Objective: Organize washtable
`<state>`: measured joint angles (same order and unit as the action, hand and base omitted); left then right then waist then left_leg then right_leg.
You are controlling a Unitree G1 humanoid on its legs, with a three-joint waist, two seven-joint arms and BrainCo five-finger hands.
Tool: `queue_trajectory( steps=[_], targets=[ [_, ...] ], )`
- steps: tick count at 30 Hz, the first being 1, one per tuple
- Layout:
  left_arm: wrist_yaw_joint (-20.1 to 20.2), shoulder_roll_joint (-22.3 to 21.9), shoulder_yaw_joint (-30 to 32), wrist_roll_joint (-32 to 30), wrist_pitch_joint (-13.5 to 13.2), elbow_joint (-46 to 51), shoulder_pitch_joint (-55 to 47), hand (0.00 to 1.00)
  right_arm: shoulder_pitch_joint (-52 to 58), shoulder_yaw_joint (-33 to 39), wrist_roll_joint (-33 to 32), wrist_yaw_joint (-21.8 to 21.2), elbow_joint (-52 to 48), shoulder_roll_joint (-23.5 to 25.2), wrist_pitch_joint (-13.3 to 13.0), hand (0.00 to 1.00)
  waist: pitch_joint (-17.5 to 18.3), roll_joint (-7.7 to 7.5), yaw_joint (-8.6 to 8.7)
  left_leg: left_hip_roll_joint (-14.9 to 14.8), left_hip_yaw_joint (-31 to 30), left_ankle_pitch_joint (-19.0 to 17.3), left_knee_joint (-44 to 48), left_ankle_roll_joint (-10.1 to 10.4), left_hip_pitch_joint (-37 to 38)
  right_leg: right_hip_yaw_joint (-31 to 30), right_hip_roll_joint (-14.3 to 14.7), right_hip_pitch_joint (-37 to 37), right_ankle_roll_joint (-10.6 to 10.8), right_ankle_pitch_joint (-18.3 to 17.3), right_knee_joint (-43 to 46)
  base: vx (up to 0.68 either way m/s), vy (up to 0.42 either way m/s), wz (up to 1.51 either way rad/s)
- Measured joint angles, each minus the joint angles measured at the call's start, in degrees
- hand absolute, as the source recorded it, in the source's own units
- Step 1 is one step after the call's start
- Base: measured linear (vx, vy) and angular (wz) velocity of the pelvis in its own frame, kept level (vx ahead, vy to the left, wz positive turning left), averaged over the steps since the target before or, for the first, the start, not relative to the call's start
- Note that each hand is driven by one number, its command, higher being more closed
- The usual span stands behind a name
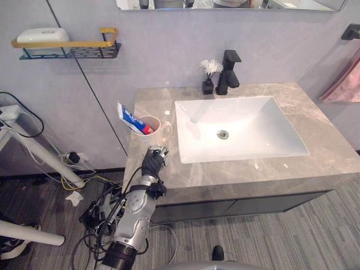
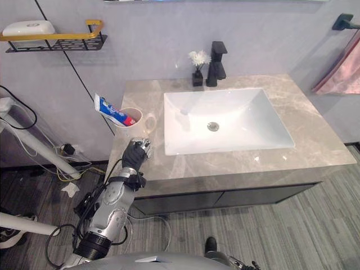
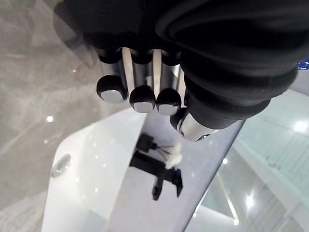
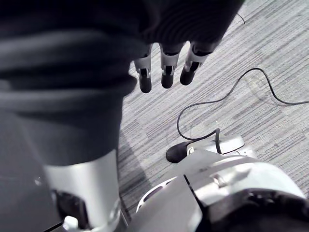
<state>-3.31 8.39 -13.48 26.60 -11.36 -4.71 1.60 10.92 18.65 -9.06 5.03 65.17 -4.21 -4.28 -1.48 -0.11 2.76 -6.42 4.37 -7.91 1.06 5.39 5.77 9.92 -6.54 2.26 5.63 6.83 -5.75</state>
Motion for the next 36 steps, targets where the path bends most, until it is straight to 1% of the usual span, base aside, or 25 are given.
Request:
queue_trajectory(
  steps=[12,21,24,36],
  targets=[
    [0.1,0.1,0.1,-0.1,0.0,0.2,0.1,1.0,0.0,0.2,0.0,0.0,0.0,0.2,0.0,0.0,-0.2,-0.12,-0.1,0.0,0.0,0.0,-0.2,0.0,0.1,0.0,0.0,0.0,0.0,0.0,0.0,0.0,0.0,0.0],
    [0.6,-0.1,1.1,1.2,-0.1,3.8,-4.2,1.0,0.0,0.1,-0.1,0.0,0.0,0.3,-0.1,0.0,-0.3,-0.21,-0.15,0.0,-0.2,0.0,0.0,0.0,0.0,0.2,0.0,-0.2,0.0,0.0,0.0,0.0,0.0,0.0],
    [0.6,-0.5,2.3,1.5,-0.1,3.8,-4.5,1.0,0.0,0.0,-0.1,0.0,0.0,0.3,-0.1,0.0,-0.3,-0.23,-0.18,0.0,-0.3,0.0,0.0,0.0,0.0,0.3,0.0,-0.2,0.0,0.0,0.0,0.0,0.0,0.0],
    [0.5,-1.3,3.2,1.6,-0.2,3.7,-4.5,1.0,0.0,-0.1,-0.1,0.0,0.0,0.3,-0.1,0.0,-0.3,-0.29,-0.14,0.0,-0.2,0.0,0.0,0.0,0.0,0.3,0.0,-0.2,0.1,-0.1,0.0,0.0,0.0,0.0]
  ],
)
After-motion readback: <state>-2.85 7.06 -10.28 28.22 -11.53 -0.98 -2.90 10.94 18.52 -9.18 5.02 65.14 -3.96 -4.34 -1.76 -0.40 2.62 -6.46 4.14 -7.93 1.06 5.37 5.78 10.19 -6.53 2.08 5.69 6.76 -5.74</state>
